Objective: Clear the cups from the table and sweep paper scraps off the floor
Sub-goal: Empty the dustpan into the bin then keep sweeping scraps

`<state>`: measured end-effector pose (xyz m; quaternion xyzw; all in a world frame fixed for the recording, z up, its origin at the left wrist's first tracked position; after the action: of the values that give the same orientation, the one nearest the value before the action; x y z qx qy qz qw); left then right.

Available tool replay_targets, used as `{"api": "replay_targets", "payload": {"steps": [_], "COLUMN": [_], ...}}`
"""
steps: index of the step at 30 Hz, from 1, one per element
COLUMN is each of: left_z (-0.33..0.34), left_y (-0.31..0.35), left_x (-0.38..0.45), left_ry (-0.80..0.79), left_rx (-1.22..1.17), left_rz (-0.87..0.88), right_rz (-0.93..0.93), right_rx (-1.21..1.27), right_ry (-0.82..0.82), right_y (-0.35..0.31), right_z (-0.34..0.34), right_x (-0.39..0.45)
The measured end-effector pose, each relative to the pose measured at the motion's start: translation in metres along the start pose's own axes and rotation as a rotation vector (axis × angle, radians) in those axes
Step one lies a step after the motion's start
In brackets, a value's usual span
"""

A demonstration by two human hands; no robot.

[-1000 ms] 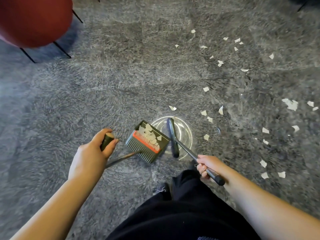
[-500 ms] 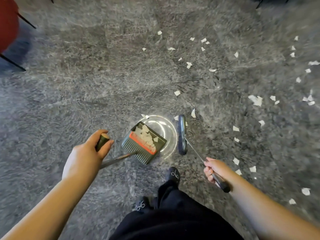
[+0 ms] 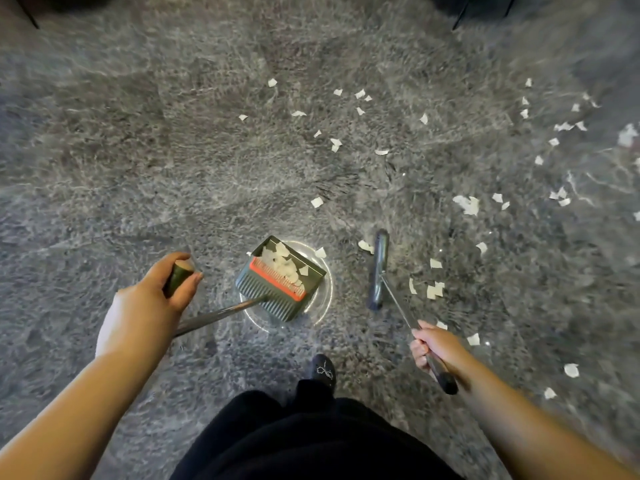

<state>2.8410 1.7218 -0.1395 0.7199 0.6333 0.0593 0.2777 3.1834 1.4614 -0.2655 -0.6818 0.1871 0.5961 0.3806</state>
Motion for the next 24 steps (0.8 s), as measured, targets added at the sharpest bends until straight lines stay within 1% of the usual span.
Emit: {"api": "replay_targets", "payload": {"steps": [3,8,12,16,20,24], "left_z": [-0.014,-0.045,-0.080,-0.116,-0.139,-0.152], "left_y": [-0.002,-0.026,-0.062,-0.101,-0.137,-0.161], "left_x": [0.012,0.039,0.067,0.095,0.115,0.127], "left_ry": [0.023,0.061,0.066,0.077,0.070,0.087], "left_rx": [0.007,0.001,0.005,0.005,-0.004,-0.015], "left_rz": [0.019,0.007,0.022,0.031,0.004,-0.041], "right_rz": [-0.034,-0.026,-0.029,-0.030,-0.015,0.036], "right_rx": [0.007,0.040,0.039,-0.043,-0.050,-0.073], "right_ry": [-0.053,-0.160,-0.210,-0.265,-0.305,-0.304], "right_y": [-0.006,-0.022,-0.026,-0.025,-0.026,-0.030], "right_z": [0.034,0.111,0.186,0.256,0.306,0.342], "right_x": [-0.006,-0.013,-0.015,-0.012,-0.007,0.005]}}
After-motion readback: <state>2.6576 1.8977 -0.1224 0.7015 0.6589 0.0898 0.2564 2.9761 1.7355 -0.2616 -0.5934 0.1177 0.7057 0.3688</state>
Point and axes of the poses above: each hand's wrist, its own x-axis towards the middle knuckle, its own z-axis out of the palm, y = z × x, the point moved 1 cm from there along x, towards the middle knuckle, and after that the axes turned 2 degrees about x, right-handed, at the moved point
